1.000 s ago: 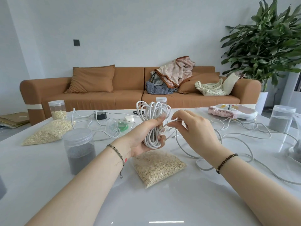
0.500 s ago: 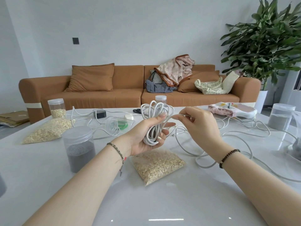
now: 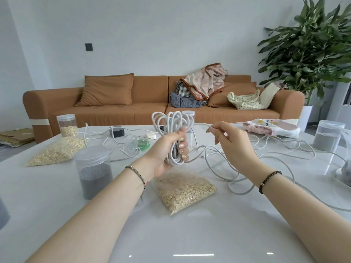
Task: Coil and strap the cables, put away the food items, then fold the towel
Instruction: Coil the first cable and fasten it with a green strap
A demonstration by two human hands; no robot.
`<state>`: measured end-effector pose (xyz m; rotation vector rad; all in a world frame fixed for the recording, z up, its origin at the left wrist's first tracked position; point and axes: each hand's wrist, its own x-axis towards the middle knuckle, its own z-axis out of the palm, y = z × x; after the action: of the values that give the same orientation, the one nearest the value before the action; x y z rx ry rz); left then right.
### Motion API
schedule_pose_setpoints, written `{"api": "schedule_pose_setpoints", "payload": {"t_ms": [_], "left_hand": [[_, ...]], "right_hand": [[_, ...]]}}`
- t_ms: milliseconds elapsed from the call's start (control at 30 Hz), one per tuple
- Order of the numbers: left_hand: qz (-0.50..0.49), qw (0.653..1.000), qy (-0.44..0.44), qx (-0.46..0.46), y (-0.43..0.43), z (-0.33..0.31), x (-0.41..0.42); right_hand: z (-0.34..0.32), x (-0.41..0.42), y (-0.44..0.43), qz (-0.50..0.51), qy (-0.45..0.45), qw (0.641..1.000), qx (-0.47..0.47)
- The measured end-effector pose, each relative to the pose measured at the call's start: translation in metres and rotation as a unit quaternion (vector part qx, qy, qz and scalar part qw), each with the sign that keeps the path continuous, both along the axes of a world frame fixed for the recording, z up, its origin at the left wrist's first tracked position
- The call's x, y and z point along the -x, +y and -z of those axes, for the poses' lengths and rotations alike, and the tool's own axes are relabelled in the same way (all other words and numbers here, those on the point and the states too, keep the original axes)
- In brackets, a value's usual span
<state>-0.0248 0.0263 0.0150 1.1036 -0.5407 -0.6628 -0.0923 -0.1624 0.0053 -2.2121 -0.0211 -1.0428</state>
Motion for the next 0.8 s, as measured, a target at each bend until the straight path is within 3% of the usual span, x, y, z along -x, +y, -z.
{"api": "schedule_pose_setpoints", "payload": {"t_ms": [133,233,467,800], "left_hand": [[-0.097,0.985,0.027,0.14,0.004,-0.005,-0.013],[-0.107,0.978,0.034,0.174,0.007,-0.007,-0.017],[0.01,0.998,-0.037,0.051,-0.001,-0.001,0.004],[-0.061,0.992,-0.084,-0.07,-0.008,0.008,0.004]], "right_hand": [[-0.002,0.002,-0.006,-0.005,0.011,1.0,-0.027],[-0.003,0.007,-0.005,-0.04,-0.002,0.999,-0.036],[-0.003,0.006,-0.001,-0.032,-0.069,0.996,-0.035],[-0.006,0.011,0.01,-0.024,-0.155,0.987,0.046]]}}
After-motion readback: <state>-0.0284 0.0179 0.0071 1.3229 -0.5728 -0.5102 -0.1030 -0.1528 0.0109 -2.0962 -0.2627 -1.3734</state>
